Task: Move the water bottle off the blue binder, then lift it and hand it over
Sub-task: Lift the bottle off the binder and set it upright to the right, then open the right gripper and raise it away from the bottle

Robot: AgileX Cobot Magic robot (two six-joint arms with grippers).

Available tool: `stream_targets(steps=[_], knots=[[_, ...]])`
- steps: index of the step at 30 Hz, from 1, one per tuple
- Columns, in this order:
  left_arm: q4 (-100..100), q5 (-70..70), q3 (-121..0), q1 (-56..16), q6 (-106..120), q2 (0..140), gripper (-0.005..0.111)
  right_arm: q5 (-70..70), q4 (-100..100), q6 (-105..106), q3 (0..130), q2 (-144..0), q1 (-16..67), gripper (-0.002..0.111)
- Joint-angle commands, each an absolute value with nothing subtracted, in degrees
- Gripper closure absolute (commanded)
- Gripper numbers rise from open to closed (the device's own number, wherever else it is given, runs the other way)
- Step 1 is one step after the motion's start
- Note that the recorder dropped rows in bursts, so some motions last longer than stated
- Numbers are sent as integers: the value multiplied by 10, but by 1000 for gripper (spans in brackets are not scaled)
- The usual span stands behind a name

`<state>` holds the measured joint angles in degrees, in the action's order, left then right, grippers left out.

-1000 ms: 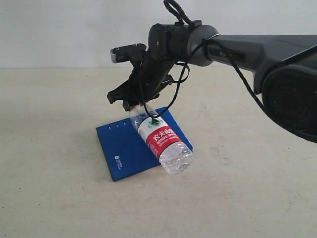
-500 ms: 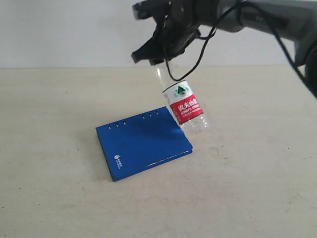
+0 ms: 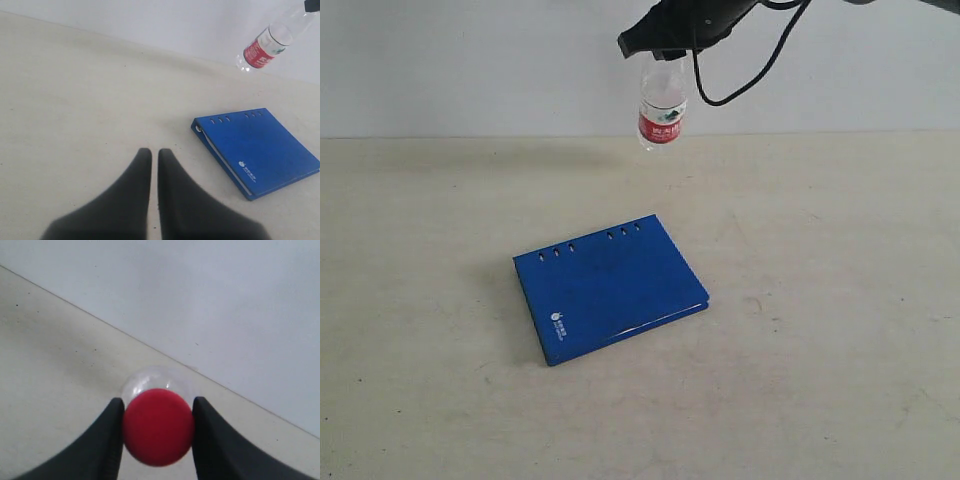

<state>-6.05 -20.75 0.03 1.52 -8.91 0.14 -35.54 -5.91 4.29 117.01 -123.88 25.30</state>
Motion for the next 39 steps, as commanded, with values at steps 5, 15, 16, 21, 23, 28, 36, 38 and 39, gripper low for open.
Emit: stream_targets(steps=[5, 15, 16, 21, 23, 28, 36, 38, 39], knots=[[-65, -209, 0, 13, -93, 0, 102, -383, -144, 19, 1173, -1229, 251, 108], [-65, -209, 0, 13, -93, 0, 102, -439, -174, 15, 1173, -1235, 251, 53], [-65, -209, 0, 13, -93, 0, 102, -430, -174, 8, 1173, -1235, 251, 48], [-65, -209, 0, 13, -93, 0, 102, -412, -188, 4, 1173, -1228, 251, 46], [-65, -209, 0, 13, -93, 0, 102, -410, -199, 4, 1173, -1217, 251, 46], [-65, -209, 0, 13, -93, 0, 102, -410, -232, 3, 1173, -1177, 251, 46], [-65, -209, 0, 13, -93, 0, 102, -536, -201, 53, 1173, -1145, 252, 46], [-65, -209, 0, 13, -93, 0, 102, -586, -176, 108, 1173, -1152, 252, 46], [-65, -209, 0, 13, -93, 0, 102, -605, -156, 137, 1173, -1154, 252, 46]])
